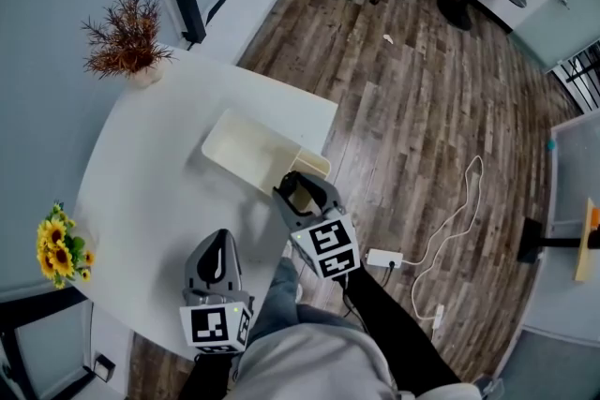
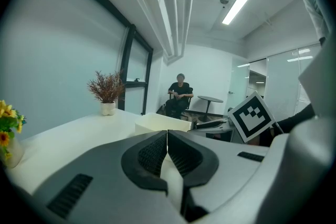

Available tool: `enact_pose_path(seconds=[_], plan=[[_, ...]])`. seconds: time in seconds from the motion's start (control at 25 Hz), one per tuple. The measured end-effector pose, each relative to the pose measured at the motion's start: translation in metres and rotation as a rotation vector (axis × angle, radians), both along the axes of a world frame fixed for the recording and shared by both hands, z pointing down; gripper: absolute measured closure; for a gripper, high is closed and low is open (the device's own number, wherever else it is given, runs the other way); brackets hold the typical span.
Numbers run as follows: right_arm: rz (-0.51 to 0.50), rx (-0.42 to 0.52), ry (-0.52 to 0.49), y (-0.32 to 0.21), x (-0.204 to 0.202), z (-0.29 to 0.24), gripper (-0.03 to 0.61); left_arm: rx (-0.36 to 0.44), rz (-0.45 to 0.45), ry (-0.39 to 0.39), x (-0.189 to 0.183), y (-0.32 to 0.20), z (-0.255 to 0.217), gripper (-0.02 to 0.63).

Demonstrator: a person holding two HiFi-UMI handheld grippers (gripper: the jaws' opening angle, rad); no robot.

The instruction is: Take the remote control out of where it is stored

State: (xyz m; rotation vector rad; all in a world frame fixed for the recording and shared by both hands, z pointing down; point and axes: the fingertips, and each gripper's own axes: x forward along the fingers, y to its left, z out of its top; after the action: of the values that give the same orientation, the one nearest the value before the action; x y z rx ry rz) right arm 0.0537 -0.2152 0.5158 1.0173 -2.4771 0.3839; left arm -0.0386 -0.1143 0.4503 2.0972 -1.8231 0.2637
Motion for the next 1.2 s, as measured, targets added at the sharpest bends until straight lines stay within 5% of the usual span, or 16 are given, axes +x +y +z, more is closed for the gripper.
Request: enact_pose_path(seconds=[1.2], plan=[[0.049, 0.030, -0.018, 0.000, 0.005, -0.010, 0.380, 0.015, -0.014, -0.006, -0.010, 0.006, -0.005, 0.604]])
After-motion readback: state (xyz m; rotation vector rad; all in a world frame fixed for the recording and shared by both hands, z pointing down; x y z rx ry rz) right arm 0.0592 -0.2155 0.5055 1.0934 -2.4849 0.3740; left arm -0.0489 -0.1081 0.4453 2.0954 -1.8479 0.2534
